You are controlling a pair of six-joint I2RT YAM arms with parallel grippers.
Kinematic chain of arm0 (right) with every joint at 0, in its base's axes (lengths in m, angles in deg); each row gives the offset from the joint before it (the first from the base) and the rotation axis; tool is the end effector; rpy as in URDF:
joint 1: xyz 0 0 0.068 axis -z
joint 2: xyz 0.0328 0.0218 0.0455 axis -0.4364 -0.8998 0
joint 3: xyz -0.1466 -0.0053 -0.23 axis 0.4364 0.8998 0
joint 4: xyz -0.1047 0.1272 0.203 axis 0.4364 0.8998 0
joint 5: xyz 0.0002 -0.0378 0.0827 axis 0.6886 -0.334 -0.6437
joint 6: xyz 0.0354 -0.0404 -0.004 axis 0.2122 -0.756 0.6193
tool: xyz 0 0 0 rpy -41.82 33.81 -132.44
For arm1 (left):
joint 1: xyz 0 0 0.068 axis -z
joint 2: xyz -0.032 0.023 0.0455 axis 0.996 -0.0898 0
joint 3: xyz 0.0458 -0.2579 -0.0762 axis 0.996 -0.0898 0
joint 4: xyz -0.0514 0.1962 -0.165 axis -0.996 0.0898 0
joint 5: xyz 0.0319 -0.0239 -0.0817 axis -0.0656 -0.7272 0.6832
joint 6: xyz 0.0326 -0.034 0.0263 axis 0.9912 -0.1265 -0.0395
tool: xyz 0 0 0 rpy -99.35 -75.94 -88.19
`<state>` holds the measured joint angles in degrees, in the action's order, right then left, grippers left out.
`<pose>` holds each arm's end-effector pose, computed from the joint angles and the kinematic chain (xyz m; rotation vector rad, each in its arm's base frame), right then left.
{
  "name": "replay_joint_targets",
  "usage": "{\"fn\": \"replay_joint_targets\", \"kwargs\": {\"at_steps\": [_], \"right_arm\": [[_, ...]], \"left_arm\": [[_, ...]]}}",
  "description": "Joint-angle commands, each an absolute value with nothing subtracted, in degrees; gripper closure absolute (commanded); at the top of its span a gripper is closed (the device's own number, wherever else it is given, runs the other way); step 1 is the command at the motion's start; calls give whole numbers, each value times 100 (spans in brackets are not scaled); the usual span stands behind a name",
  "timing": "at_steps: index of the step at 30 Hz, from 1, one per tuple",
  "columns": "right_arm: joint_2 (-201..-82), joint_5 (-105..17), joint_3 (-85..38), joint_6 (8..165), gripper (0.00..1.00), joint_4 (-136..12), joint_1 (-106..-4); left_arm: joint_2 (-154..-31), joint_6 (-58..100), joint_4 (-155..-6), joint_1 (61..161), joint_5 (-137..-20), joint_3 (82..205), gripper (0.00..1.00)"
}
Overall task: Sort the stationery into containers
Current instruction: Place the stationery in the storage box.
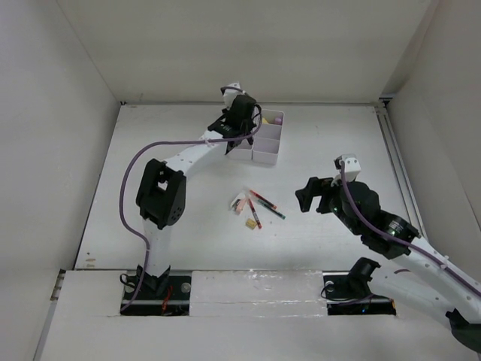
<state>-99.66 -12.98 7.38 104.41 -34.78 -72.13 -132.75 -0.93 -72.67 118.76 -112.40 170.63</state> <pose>0.1149 0.1000 0.3230 -0.1043 1.9494 0.4310 0.4115 -0.2581 0.2970 -0.2897 1.9186 -0.3544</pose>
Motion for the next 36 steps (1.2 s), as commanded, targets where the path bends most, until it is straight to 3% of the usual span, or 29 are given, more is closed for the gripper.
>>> {"fn": "replay_joint_targets", "kwargs": {"at_steps": [1, 16, 22, 27, 36], "right_arm": [[-9935, -1576, 775, 10267, 0, -3668, -7132], [-9944, -2008, 889, 9994, 0, -3888, -7079], [-9760, -2060, 1003, 9766, 0, -3941, -7079], [-9645, -2122, 1056, 9652, 0, -3941, -7026], [-9821, -2175, 1109, 9599, 0, -4055, -7026]], "left_arm": [[-12621, 1440, -9121, 11939, -9633, 16870, 100], [-12472, 2489, -9650, 11763, -8602, 16554, 100], [-12261, 2675, -10450, 10930, -7137, 15920, 100], [-12699, 2726, -10320, 10182, -5319, 16393, 100], [-12901, 3491, -9775, 10119, -5087, 16701, 100]]}}
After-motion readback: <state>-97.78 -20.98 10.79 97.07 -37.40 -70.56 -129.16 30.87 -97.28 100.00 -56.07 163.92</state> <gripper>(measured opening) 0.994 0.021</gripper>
